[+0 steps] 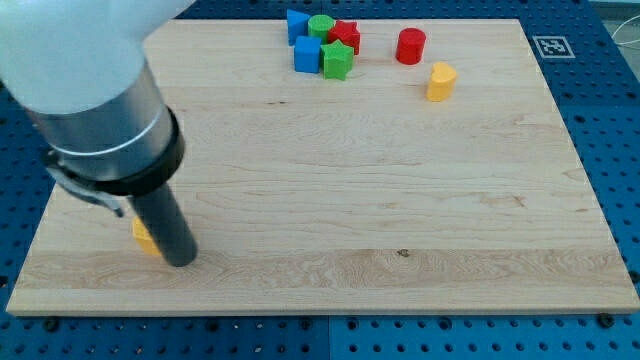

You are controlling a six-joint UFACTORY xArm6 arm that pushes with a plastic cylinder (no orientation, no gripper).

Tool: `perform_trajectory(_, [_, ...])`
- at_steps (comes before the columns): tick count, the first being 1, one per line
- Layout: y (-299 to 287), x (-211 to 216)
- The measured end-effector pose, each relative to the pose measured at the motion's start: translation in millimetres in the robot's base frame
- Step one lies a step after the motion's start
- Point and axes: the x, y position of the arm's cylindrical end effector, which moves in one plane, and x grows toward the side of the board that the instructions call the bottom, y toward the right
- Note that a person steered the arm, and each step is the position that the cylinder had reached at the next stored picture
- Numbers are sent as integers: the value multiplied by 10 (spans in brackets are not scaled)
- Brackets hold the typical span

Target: Move your arm towards the yellow heart

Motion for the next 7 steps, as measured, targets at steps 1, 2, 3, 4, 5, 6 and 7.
perform_trajectory(1, [321,-187])
perform_trajectory(2, [504,-321])
perform_trajectory(3, [746,-447])
perform_trajectory(4, [1137,-602])
perform_trajectory(5, [1716,-761])
perform_trajectory(6, [2239,-878])
perform_trajectory(7, [2752,-1028])
